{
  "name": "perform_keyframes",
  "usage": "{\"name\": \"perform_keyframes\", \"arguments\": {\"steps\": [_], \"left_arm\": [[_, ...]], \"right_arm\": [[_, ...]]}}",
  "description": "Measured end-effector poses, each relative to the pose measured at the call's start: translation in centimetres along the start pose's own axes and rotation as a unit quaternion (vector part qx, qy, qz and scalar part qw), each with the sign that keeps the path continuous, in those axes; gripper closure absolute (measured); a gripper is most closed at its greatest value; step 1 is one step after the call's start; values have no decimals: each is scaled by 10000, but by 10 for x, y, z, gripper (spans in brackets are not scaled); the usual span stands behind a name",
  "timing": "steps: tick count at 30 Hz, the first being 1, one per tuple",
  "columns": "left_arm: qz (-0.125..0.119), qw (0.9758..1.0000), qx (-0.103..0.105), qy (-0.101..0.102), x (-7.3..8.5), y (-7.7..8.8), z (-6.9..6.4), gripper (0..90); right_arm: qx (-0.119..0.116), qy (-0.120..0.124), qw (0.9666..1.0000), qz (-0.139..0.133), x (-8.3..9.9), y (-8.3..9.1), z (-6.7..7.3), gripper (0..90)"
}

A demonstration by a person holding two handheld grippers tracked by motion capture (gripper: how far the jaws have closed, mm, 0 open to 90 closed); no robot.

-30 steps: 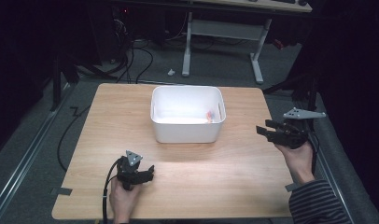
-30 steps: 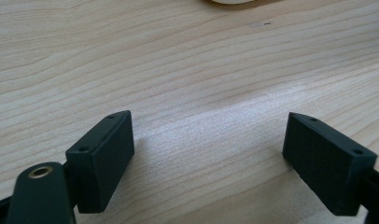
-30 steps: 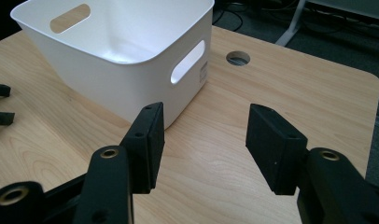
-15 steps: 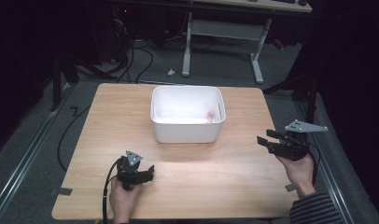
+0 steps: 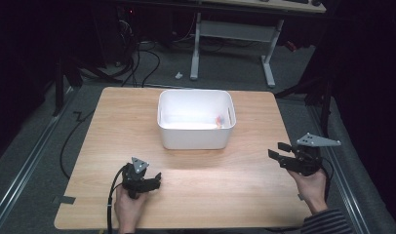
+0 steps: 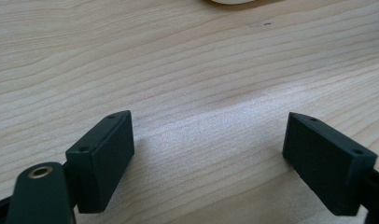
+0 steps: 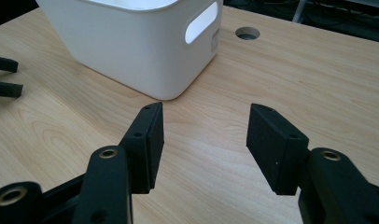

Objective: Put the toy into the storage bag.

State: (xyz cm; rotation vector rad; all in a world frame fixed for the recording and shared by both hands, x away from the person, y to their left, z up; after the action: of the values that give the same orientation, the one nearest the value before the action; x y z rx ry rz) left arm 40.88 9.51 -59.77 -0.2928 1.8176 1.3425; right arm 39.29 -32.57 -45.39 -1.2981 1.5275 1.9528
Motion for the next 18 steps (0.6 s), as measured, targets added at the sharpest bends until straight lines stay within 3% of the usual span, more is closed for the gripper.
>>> {"name": "perform_keyframes", "arguments": {"steps": [18], "left_arm": [[3, 10000, -1, -3, 0, 0, 0, 169]], "right_arm": [[-80, -37, 9999, 59, 23, -8, 15, 475]]}}
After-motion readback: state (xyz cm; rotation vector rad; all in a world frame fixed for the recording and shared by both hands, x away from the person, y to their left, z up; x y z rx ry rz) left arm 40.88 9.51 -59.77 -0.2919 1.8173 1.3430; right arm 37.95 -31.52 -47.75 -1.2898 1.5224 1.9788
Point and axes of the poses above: each handheld gripper's, and its own axes: y roughly backward along the jaws, x roughly out of its underside, z roughly to its left, the point moved 9 cm from there along -y, roughly forward along the jaws, and after that the axes turned 5 degrees about x, right-handed, at the moved point
